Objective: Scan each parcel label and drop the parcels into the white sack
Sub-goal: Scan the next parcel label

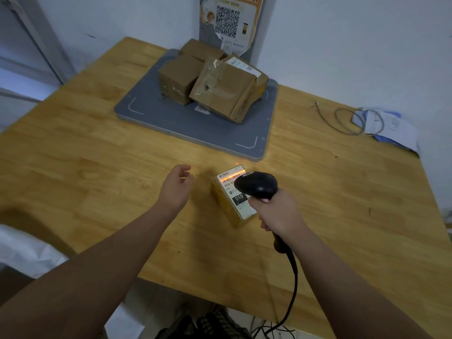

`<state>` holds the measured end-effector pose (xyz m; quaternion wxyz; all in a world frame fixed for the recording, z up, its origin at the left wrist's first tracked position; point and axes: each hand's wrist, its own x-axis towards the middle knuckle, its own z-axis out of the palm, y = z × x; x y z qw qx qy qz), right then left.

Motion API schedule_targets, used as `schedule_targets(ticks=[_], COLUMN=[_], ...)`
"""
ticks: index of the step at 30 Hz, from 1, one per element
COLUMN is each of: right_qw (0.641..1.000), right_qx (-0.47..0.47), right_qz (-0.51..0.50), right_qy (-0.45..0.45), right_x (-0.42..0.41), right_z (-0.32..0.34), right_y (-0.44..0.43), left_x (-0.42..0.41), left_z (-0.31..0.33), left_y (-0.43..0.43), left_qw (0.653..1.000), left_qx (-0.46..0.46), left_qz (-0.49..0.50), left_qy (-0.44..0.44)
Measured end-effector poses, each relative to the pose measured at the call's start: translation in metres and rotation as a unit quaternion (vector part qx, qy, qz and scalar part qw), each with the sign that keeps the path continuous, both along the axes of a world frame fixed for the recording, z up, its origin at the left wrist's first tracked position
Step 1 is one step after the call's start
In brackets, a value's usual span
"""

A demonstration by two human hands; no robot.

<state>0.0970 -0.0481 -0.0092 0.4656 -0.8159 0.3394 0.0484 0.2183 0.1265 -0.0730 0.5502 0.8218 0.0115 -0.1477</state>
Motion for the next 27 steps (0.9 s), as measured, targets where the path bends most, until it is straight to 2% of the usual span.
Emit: schedule_targets(ticks=[3, 8, 11, 17, 21, 23, 27], right_qw=[1.000, 1.000, 0.999, 0.989, 0.980, 0.979, 0.977], right_qx=[0.001, 0.005, 0.030, 0.134, 0.176, 0.182, 0.197], right_qz=[0.011, 0.003, -0.008, -0.036, -0.063, -0.053, -0.027], right_qy=[0.002, -0.002, -0.019, -0.042, -0.064, -0.069, -0.082], right_x=[-0.001, -0.007, -0.008, -0.009, -0.014, -0.016, -0.015], right_z=[-0.003, -0.015, -0.023, -0.026, -0.030, -0.028, -0.020], right_y=[-0.003, -0.010, -0.013, -0.010, -0.004, 0.003, 0.030], left_x=[-0.001, -0.013, -0.015, -0.016, -0.029, -0.036, -0.050], left_z=[-0.002, -0.010, -0.016, -0.023, -0.021, -0.019, -0.005], left_y=[-0.004, -0.029, -0.044, -0.051, -0.045, -0.037, 0.002], left_qw=[0.999, 0.978, 0.970, 0.969, 0.969, 0.967, 0.978], left_qx=[0.010, 0.026, 0.042, 0.015, -0.085, -0.128, -0.143], left_qz=[-0.023, -0.146, -0.159, -0.162, -0.132, -0.121, -0.082], left_qy=[0.021, 0.146, 0.177, 0.187, 0.189, 0.181, 0.131])
